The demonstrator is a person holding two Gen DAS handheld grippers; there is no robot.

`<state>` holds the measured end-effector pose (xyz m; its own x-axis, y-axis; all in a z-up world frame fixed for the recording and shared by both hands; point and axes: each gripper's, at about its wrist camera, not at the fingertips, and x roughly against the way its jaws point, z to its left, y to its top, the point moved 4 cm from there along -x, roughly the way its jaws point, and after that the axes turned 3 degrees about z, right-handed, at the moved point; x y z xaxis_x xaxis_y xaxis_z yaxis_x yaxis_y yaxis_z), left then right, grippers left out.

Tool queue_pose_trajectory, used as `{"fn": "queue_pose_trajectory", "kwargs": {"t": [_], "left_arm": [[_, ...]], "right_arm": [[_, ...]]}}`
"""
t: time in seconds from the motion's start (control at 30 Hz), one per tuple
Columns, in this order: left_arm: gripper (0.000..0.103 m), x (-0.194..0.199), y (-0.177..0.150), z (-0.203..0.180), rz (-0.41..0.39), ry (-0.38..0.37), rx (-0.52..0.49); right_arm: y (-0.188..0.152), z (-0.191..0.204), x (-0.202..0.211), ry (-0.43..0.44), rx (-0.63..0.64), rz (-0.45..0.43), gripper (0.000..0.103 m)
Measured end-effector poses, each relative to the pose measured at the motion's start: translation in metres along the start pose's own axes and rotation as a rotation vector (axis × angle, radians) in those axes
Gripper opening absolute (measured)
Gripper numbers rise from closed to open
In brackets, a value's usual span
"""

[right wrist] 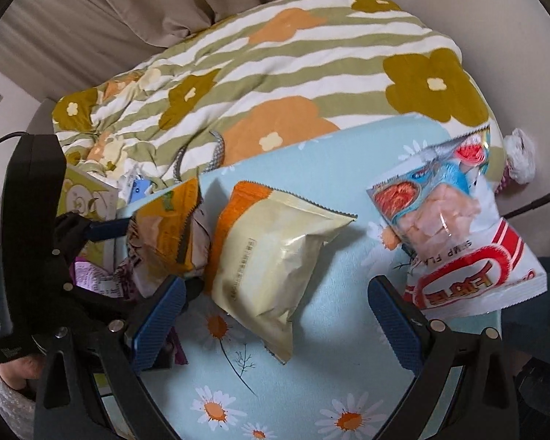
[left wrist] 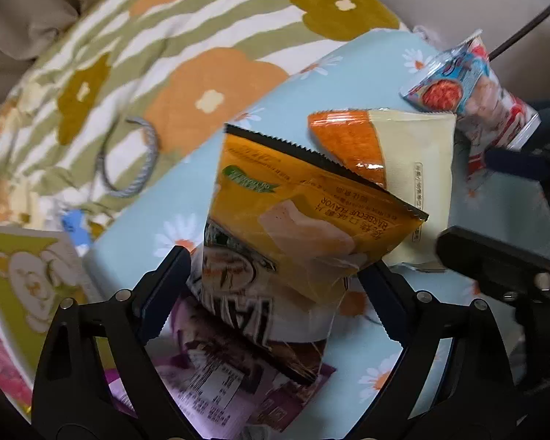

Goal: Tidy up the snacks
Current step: 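Grasp the yellow barbecue chips bag with the left tool while the right grasps the cream-orange bag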

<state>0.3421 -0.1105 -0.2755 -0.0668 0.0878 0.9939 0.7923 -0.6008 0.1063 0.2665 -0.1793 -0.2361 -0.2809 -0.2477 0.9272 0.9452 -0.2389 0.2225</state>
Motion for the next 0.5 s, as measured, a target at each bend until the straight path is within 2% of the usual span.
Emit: {"fn": "queue_pose_trajectory", "kwargs": {"t": [0.17,0.4,0.5], "left_arm": [[0.078,-0.003,0.002,0.009,0.021,-0.092,0.064],[0.064,0.001,0.004,0.016,0.01,-0.089,0.088],[0.062,0.003,0.002,0.022,0.008,-0.076,0.116]], "right_arm": [[0.004,-0.003,-0.007,0.009,-0.049,0.011,0.099],[0.011,-0.002,-0.013,0.014,-0.096,0.016,0.099],[0.013,-0.002,-0.018,0.012,-0.111,0.025,0.099]]}}
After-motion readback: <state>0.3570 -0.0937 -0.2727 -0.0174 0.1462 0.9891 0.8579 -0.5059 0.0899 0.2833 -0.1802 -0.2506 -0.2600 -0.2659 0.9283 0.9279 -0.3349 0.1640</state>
